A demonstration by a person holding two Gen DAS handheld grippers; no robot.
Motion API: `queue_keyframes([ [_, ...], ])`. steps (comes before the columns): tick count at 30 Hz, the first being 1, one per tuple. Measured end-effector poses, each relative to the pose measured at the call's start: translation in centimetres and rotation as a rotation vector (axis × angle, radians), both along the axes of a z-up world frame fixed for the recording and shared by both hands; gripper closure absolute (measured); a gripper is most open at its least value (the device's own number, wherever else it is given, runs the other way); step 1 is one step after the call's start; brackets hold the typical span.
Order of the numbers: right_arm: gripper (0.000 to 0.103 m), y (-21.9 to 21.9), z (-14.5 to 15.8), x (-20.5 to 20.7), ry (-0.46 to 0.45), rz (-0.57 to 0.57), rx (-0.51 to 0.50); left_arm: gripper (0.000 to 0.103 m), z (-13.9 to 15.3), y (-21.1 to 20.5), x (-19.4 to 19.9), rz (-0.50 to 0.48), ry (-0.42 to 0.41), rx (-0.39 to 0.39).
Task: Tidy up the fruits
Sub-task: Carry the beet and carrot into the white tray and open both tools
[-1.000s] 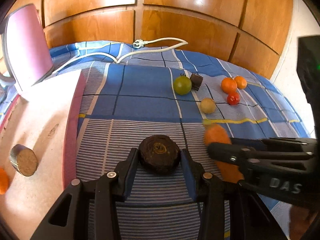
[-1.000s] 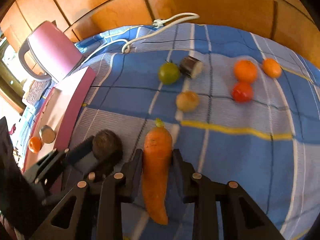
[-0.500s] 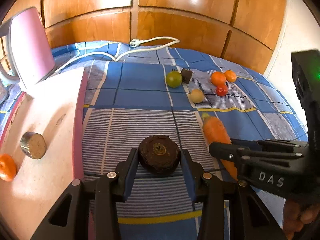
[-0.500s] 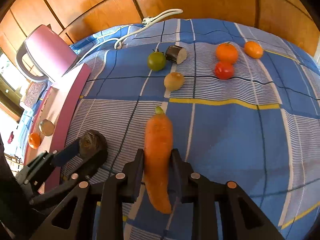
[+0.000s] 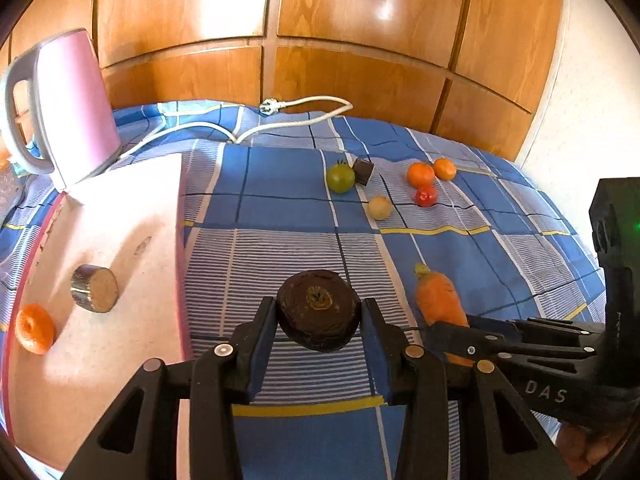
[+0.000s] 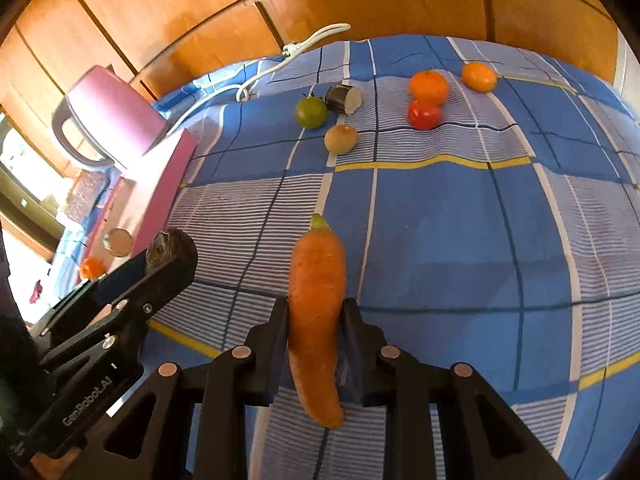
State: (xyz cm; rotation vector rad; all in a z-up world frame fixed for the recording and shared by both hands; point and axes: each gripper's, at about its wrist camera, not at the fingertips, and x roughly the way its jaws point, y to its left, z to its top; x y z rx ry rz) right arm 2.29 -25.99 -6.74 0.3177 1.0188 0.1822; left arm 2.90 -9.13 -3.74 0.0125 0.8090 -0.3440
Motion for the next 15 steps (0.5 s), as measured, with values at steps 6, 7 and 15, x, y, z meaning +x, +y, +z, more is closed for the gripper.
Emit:
queue_keyframes([
  [6,0.077,0.7,1.2,-0.3,-0.027,0.006,0.034,0.060,1.0,1.3,-0.6,0.022,-0.023,-0.017],
  [7,0.077,0.9,1.5,-0.3,-0.034,0.008,0.037,0.060,1.2,1.5,-0.7,0.028,-0.027,-0.020],
  [15,0.077,2.6,3.3,0.0,-0.069,0.035,0.064,0.060,2.3,3.5,-1.4,0.075,-0.053,-0.028],
])
